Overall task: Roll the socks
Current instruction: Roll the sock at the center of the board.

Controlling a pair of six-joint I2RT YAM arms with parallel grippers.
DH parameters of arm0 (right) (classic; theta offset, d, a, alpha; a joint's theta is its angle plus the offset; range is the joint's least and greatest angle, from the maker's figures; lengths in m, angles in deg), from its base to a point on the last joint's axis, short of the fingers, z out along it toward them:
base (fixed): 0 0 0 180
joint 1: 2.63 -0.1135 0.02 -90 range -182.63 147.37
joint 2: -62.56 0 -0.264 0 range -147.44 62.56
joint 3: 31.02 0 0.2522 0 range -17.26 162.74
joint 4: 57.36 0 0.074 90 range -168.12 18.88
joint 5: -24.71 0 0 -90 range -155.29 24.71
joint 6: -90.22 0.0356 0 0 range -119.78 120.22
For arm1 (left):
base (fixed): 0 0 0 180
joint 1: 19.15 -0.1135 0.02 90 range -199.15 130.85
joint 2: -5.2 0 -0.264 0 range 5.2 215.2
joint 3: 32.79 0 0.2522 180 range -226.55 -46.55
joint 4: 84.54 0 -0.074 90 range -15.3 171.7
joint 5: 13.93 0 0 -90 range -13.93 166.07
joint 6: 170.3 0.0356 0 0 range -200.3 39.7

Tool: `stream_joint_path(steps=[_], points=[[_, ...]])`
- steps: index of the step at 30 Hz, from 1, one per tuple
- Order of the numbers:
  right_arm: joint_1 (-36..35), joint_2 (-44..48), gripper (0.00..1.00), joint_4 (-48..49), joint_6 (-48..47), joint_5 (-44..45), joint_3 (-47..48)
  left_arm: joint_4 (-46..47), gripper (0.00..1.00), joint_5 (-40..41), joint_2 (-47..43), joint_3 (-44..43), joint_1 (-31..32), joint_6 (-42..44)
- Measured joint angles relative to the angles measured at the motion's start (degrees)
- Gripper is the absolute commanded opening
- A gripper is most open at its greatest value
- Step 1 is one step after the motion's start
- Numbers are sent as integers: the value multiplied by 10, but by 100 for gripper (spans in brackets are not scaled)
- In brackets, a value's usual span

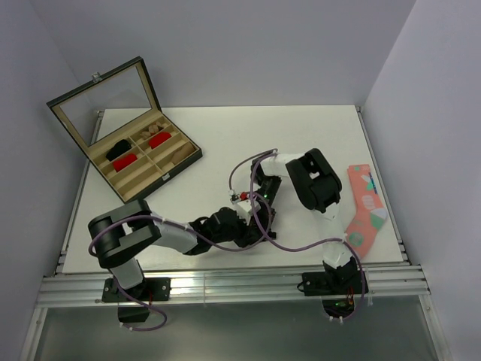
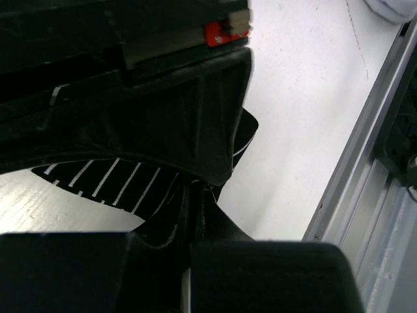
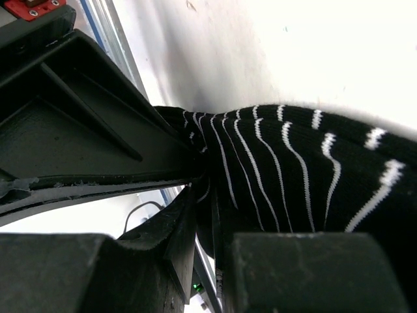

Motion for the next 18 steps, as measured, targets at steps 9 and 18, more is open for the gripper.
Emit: stream_joint_path(steps=[9, 18], points=[[3, 100, 39, 84, 62, 50, -75, -68, 0, -20, 28, -59, -6, -86], [39, 158, 40, 198, 120, 57, -96, -113, 0, -37, 31, -84, -20, -176]])
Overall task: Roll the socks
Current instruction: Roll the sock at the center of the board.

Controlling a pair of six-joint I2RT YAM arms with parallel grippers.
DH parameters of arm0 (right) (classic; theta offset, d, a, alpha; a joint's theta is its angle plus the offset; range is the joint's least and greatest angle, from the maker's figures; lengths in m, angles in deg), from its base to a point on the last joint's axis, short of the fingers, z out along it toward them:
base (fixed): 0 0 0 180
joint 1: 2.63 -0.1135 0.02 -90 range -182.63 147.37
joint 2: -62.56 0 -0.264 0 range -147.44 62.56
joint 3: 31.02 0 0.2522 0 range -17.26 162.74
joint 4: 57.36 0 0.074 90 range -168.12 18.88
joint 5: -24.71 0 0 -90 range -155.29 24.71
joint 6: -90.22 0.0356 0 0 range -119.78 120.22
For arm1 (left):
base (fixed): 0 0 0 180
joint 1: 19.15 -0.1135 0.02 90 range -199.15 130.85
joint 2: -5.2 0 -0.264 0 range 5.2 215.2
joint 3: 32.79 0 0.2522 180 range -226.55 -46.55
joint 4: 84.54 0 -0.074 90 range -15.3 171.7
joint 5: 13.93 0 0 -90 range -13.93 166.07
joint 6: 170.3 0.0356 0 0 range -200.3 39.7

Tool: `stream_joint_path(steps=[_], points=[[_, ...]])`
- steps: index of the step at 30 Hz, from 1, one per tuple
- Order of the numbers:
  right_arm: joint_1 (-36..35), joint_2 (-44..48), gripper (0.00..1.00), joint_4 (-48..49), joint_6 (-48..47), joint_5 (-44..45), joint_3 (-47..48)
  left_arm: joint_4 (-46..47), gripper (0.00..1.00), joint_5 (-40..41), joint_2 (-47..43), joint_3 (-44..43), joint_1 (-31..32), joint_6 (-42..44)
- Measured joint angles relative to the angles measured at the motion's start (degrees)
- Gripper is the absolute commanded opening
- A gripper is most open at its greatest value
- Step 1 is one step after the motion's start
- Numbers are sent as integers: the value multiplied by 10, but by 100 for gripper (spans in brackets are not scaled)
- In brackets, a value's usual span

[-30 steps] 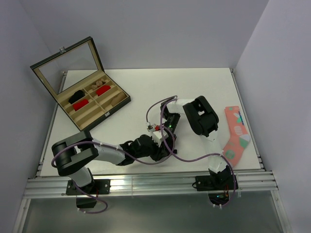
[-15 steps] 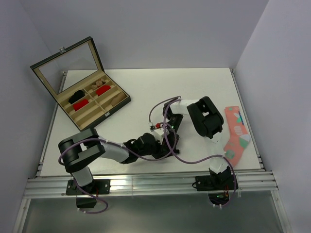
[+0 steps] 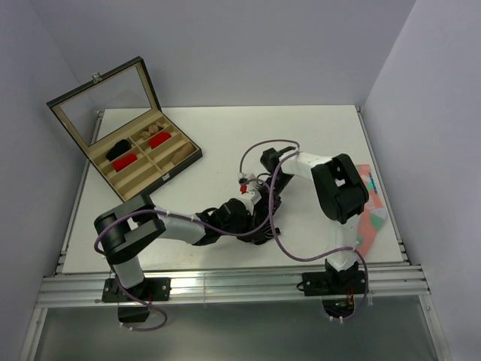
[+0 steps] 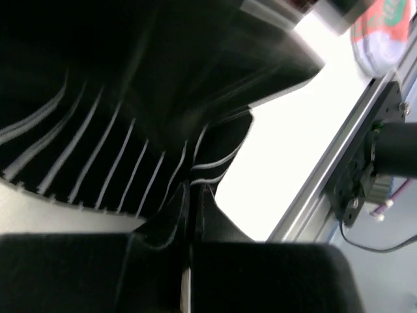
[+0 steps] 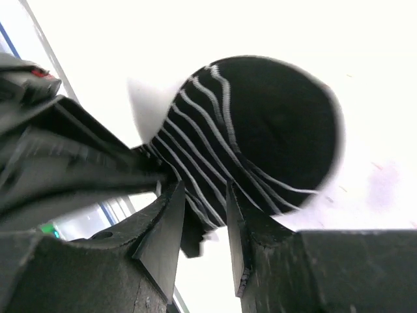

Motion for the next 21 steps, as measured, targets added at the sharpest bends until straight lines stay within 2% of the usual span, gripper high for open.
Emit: stream_joint_path(steps=[13, 21], points=[[132, 116, 41, 65, 29, -26, -22, -79, 0, -103, 1, -11, -55, -70], [150, 212, 40, 107, -1, 3, -105, -182, 0, -182, 25, -66, -103, -74]])
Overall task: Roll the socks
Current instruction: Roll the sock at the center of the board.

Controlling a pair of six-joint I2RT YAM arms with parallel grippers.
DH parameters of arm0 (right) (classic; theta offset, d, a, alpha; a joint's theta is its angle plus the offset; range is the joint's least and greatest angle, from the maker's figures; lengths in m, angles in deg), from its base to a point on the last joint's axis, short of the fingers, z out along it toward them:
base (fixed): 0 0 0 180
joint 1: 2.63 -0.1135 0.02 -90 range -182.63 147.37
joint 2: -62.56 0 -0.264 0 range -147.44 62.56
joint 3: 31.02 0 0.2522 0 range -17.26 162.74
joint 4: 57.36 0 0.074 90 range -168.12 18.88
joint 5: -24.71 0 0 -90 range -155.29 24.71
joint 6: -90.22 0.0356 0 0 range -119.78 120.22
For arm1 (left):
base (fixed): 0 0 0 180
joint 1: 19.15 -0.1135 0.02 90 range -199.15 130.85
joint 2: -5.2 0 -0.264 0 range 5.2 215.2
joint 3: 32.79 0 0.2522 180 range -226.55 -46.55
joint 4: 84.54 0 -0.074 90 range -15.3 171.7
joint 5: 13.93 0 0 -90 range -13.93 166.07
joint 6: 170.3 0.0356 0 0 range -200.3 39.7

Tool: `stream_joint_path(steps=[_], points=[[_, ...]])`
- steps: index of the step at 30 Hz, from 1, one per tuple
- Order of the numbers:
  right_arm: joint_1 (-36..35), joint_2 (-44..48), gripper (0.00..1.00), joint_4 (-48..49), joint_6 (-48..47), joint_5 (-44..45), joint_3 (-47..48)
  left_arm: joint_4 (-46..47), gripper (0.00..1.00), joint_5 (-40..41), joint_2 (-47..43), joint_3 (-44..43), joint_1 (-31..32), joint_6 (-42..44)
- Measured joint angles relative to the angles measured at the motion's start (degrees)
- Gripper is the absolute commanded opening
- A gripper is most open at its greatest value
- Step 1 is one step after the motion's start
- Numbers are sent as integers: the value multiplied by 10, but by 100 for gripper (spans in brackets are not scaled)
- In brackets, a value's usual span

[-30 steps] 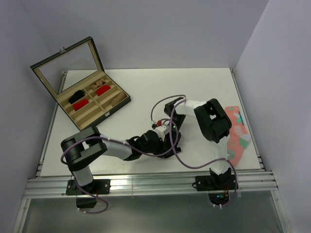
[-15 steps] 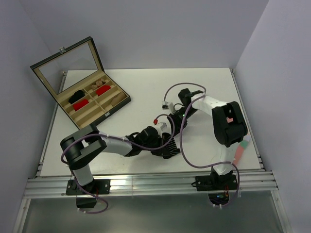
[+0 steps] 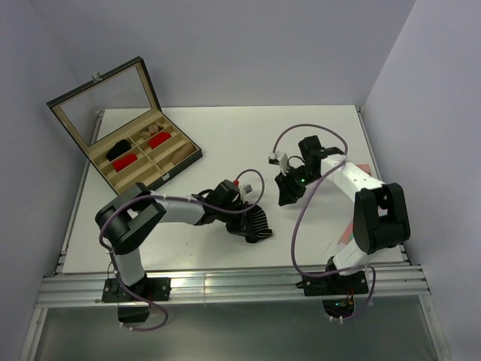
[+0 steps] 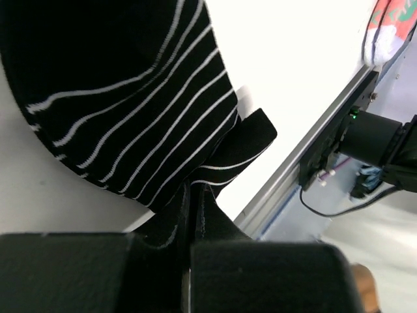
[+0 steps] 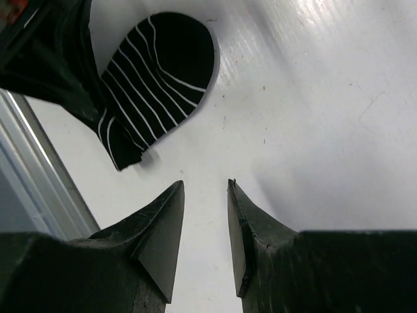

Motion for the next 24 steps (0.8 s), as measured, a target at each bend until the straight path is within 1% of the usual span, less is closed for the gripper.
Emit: stream_joint_path(steps=[4, 7, 9, 12, 14, 17, 21, 24], points=[[-7, 56, 40, 27, -31, 22, -48, -53, 0, -47, 20, -30, -24, 8], [-30, 101, 40, 56, -51, 45, -90, -90, 0, -74, 36, -55, -36, 13], [-62, 144, 41, 87, -64, 69, -134, -113, 0, -91, 49, -71, -41, 14], [-132, 211, 43, 123, -79, 101, -198, -145, 0, -112, 68, -96, -46, 18], [-172, 244, 43, 135, -90, 111, -225, -166, 0, -124, 80, -112, -49, 19], [-207, 265, 43, 145, -103, 116, -233, -186, 0, -139, 90, -124, -52, 18], [-244, 271, 42, 163, -111, 121, -234, -211, 0, -150, 101, -138, -54, 17], [-288, 271, 40, 185, -112, 139, -250, -222, 0, -158, 106, -143, -57, 16]])
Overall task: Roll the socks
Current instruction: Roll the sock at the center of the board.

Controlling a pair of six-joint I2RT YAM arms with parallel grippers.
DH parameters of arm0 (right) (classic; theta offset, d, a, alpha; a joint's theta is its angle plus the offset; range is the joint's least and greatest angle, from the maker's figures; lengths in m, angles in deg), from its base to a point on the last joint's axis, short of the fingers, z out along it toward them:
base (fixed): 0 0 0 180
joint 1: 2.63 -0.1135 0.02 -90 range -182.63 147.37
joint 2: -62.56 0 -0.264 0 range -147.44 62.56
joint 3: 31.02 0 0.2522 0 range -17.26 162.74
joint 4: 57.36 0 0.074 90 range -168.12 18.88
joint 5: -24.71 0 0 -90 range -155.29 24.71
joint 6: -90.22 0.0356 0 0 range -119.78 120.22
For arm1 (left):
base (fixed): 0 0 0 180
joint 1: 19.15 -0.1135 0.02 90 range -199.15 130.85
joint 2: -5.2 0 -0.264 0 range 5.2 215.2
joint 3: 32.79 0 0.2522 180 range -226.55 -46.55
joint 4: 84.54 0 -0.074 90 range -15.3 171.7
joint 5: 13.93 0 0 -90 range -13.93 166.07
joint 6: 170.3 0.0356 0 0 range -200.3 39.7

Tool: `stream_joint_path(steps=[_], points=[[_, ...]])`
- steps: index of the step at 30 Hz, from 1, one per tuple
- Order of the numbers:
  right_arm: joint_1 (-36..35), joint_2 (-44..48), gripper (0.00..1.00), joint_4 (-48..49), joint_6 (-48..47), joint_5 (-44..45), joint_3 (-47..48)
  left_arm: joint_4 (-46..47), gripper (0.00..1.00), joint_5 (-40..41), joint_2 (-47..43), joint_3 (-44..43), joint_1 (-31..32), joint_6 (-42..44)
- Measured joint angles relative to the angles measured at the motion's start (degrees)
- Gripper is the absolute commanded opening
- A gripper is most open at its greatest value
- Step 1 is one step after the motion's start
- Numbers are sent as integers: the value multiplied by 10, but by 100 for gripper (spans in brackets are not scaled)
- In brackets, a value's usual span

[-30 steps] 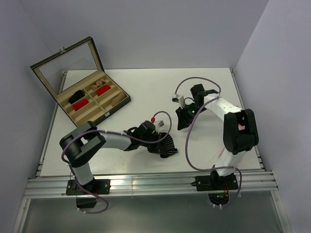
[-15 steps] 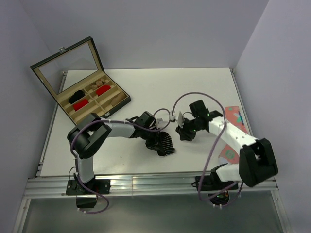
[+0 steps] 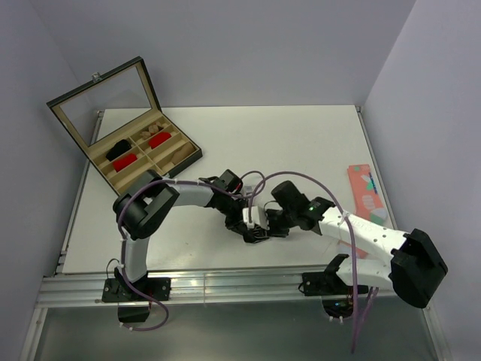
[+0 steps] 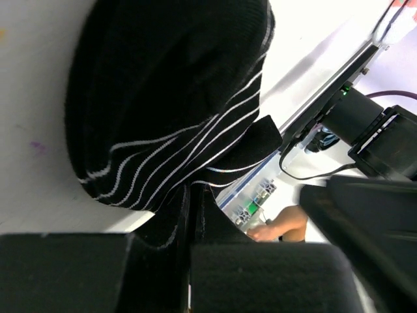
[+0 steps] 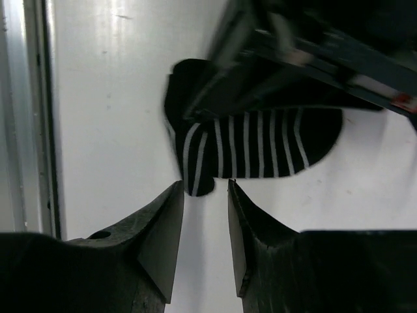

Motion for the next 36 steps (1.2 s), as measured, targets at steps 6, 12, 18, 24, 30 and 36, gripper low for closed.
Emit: stream_joint_path(steps=[6, 12, 18, 24, 30, 36], points=[[-82, 0, 40, 24, 3, 38, -46, -12, 0, -14, 8, -4, -5, -5], [-132, -1, 39, 57, 10, 82, -67, -19, 0, -24, 16, -11, -8, -6], [-162, -10, 38, 100, 18, 119, -73, -22, 0, -28, 19, -14, -9, -6], [-173, -33, 37, 117, 21, 138, -75, -21, 0, -35, 22, -14, -12, -6], [-176, -50, 36, 138, 23, 153, -75, -21, 0, -36, 23, -14, -12, -6], [-179, -58, 36, 156, 23, 165, -76, -20, 0, -37, 23, -14, -12, -6]])
